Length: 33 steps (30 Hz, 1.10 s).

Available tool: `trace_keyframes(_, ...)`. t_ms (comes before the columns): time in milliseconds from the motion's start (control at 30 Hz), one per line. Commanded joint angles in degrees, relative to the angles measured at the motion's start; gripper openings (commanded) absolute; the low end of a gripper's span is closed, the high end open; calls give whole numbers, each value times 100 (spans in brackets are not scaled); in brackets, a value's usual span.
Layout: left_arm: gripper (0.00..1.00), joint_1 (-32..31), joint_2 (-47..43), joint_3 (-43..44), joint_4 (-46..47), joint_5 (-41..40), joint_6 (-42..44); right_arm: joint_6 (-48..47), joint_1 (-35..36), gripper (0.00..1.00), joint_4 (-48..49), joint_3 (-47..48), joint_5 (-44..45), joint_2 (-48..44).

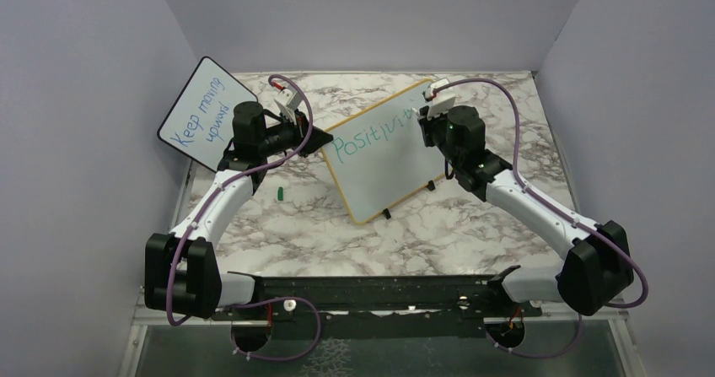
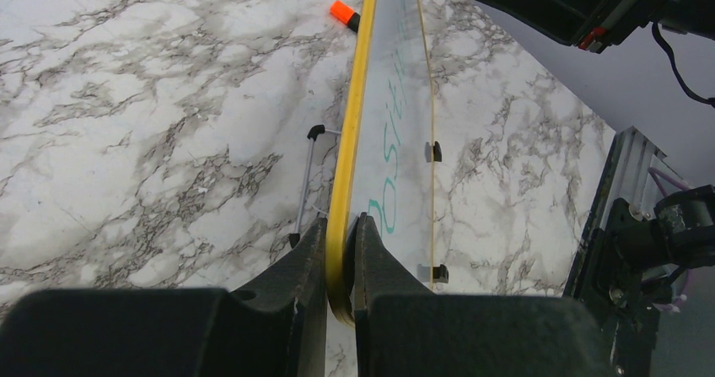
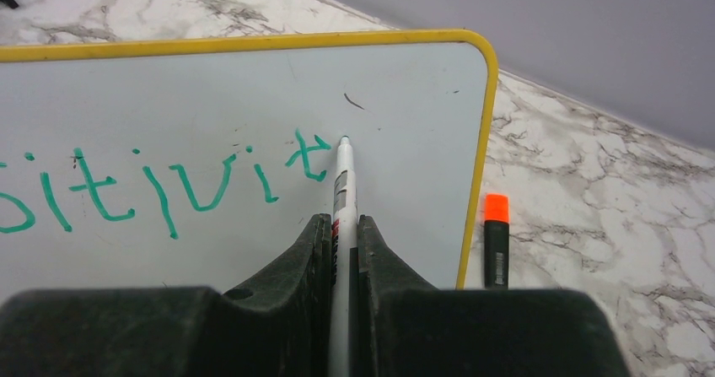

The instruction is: Write a sentence on the whiteboard

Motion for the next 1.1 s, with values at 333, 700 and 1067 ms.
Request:
trace_keyframes(333,0,-99,169,-101,-653,-252,486,19,-67,0,-187,-209,169,-174)
trace_keyframes(700,0,-99,164,-110,-643,-260,484,-76,-123,0,-9,77,212,-124)
trace_keyframes(1067,0,-99,181,-108,-650,-252,483,-104,-167,0,137,320,138,62)
